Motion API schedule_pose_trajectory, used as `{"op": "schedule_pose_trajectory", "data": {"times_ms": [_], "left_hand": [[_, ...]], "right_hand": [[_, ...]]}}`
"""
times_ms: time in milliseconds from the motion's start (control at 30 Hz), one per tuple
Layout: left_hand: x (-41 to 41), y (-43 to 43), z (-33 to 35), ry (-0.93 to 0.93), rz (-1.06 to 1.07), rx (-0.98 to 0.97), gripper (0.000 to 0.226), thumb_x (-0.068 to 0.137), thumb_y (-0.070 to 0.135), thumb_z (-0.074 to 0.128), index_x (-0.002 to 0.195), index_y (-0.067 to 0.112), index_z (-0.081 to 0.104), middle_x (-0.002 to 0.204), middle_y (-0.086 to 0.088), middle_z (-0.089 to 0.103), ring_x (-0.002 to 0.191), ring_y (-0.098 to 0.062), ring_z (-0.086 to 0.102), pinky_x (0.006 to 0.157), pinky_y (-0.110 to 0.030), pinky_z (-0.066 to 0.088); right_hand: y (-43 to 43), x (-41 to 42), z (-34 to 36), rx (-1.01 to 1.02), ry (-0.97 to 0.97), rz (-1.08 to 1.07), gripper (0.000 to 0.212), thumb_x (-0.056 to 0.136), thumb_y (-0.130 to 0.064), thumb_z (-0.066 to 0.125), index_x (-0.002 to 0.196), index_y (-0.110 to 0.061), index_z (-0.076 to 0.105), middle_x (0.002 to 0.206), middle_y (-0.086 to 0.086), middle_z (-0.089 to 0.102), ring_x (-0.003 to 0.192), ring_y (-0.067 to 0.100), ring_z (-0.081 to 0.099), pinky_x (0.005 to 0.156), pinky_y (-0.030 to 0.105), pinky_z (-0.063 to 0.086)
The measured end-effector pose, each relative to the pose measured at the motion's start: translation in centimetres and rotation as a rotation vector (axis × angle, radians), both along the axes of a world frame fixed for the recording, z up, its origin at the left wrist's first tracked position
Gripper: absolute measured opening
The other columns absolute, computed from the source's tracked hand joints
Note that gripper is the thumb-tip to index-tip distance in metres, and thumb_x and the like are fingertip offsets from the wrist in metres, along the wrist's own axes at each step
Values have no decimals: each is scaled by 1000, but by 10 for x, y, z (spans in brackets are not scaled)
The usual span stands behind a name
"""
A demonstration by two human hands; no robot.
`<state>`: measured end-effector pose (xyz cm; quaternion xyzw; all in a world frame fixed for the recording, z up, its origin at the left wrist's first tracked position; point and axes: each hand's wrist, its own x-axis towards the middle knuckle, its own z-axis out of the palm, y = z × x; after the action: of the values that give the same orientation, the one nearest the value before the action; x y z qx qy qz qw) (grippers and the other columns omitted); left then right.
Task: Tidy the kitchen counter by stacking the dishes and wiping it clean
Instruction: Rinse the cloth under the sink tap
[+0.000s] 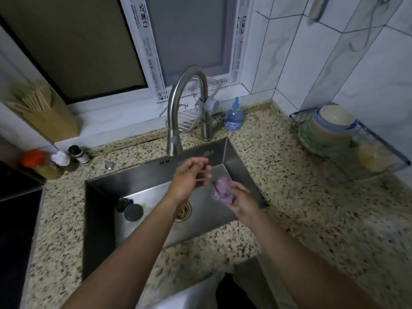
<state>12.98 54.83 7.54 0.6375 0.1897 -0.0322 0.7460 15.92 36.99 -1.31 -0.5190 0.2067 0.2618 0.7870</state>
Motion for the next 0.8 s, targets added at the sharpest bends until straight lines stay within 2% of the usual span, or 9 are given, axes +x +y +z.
{"op": "schedule_pose_trajectory", "data": {"times_ms": [100,200,267,367,433,500,600,700,800], "left_hand": [[54,-19,-1,37,18,32,23,108,21,50,119,12,68,111,-9,74,91,-21,69,77,-34,56],[115,-34,-5,88,83,8,18,106,22,54,113,16,70,114,-11,72,97,-21,67,80,-35,58],[156,-43,-13,114,98,42,17,104,25,57,115,20,69,114,-4,71,105,-20,66,95,-42,58],[210,-59,-26,170,49,163,37,106,29,50,141,17,58,144,-5,58,130,-26,55,114,-47,44],[228,-69,-27,180,10,247,47,109,27,43,154,13,43,158,-8,44,142,-28,45,119,-39,35],[248,-74,-31,187,24,265,48,110,23,39,156,9,38,158,-8,43,144,-28,42,106,-24,35],[277,-75,-37,228,56,231,42,107,18,40,143,0,51,146,-19,55,133,-36,54,91,-32,45],[296,-70,-40,315,72,298,34,106,3,39,131,-6,59,136,-22,61,123,-35,61,81,-30,45],[301,-70,-32,333,2,494,37,107,-2,30,132,-8,58,135,-24,60,124,-35,60,94,-36,48]], "right_hand": [[5,35,-5,-30,41,73,17,103,-3,53,109,-11,67,117,16,70,99,24,68,72,33,62],[8,66,-8,-76,75,154,18,104,-8,53,102,-17,68,102,7,73,91,18,69,78,32,56],[10,83,-12,-82,78,169,18,104,-7,53,99,-13,68,97,8,74,82,14,72,73,29,58],[15,103,-16,-86,55,198,24,104,-1,49,95,-8,69,89,12,70,75,17,70,54,18,51],[16,105,-13,-89,16,236,30,103,3,46,86,-6,70,74,10,72,70,19,71,52,18,50],[17,108,-16,-68,-37,284,32,103,4,45,81,-1,68,67,10,72,64,19,71,55,20,53],[21,114,-15,-20,-96,288,24,101,3,49,82,5,64,71,14,70,71,25,69,62,23,55],[19,120,-13,-12,-107,295,24,99,9,44,84,4,62,64,9,69,63,17,69,59,21,54],[18,121,-7,12,-136,330,31,100,11,42,76,1,59,58,5,68,54,11,67,56,20,54]]}}
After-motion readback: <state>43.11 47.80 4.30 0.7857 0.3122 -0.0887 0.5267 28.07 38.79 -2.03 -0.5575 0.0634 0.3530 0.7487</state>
